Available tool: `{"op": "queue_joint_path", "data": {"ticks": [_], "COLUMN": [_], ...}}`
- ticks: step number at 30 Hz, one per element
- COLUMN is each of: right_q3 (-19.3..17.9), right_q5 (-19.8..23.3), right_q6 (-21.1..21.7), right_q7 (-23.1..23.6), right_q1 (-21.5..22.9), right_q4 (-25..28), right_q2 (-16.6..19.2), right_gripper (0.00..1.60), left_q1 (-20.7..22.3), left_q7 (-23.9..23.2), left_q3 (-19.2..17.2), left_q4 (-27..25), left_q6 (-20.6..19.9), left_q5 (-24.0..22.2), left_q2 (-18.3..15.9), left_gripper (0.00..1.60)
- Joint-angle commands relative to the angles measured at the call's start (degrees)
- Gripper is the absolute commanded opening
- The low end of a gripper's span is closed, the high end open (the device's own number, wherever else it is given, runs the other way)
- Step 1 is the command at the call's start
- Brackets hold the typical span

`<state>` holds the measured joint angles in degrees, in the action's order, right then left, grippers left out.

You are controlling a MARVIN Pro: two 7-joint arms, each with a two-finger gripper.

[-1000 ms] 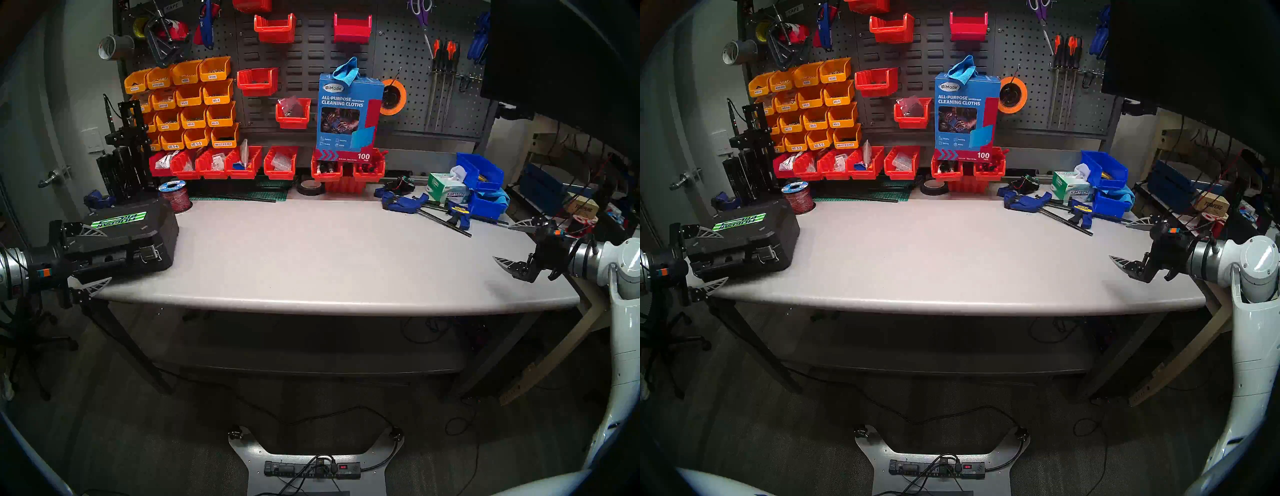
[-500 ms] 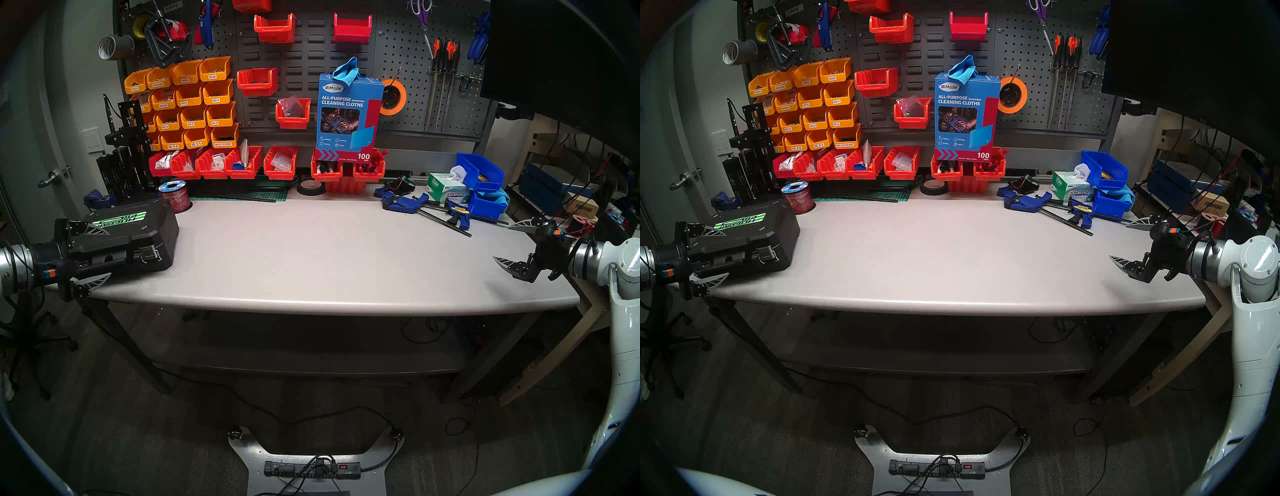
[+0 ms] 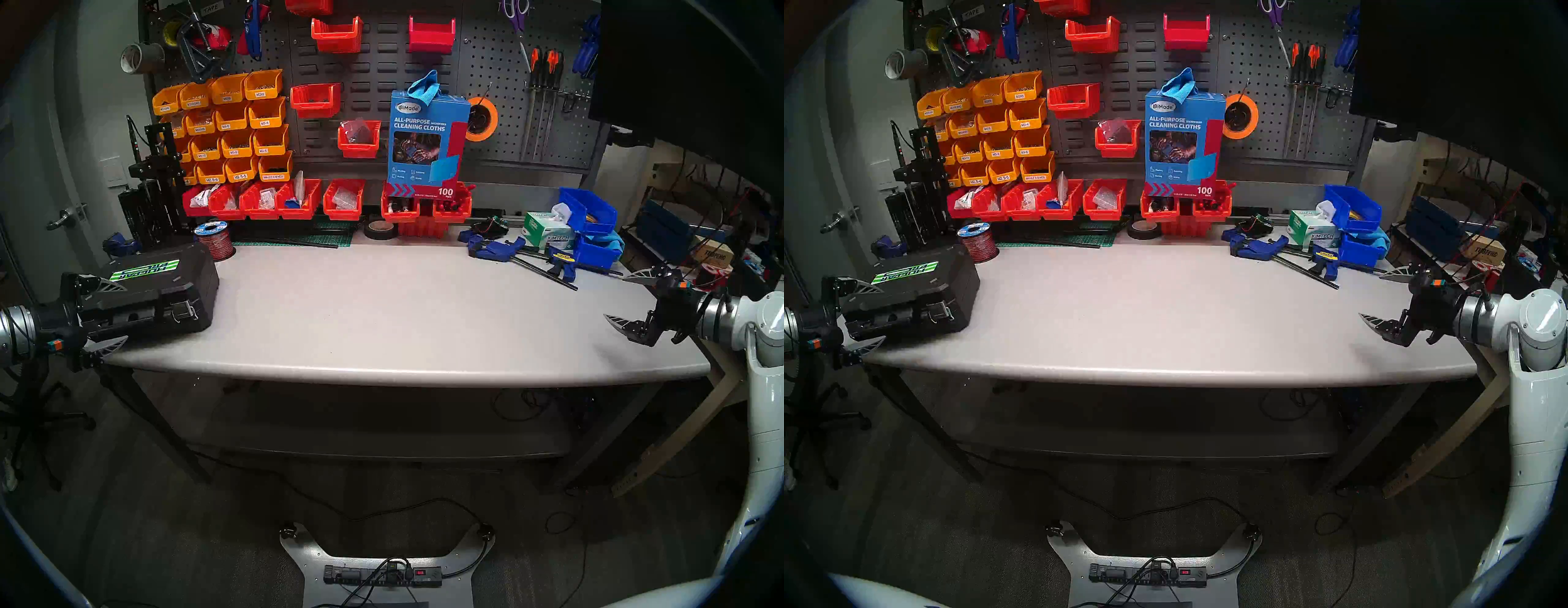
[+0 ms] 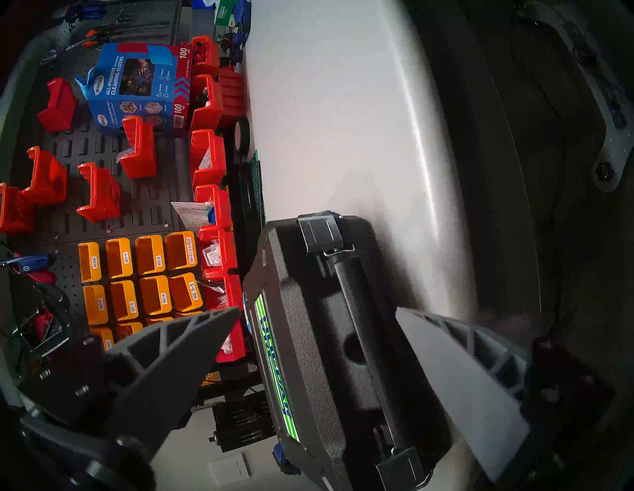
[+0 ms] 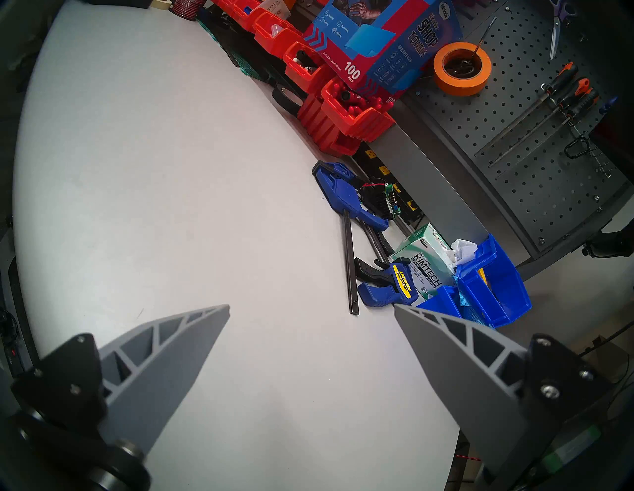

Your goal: Open the tool box

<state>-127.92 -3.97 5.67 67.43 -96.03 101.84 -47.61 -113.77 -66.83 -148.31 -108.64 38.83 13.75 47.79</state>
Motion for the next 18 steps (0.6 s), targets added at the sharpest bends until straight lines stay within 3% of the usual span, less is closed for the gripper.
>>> {"op": "queue_joint_path", "data": {"ticks": [1, 11, 18], "right_q3": [-0.2, -0.2, -0.2], "right_q5": [-0.1, -0.1, -0.1], "right_q6": [0.0, 0.0, 0.0], "right_q7": [0.0, 0.0, 0.0], "right_q1": [0.1, 0.1, 0.1], "right_q4": [0.3, 0.3, 0.3], "right_q2": [0.2, 0.2, 0.2], "right_gripper": [1.6, 1.6, 1.6], "left_q1": [-4.0, -8.9, -5.2], "left_q7": [-2.9, 1.4, 8.5], "left_q3": [-0.5, -0.8, 3.0], "left_q4": [0.3, 1.3, 5.8], "left_q6": [3.4, 6.4, 7.2], "left_q5": [0.8, 2.8, 10.5], "left_q2": [-0.3, -2.0, -2.4], "left_gripper": [1.6, 1.6, 1.6]}}
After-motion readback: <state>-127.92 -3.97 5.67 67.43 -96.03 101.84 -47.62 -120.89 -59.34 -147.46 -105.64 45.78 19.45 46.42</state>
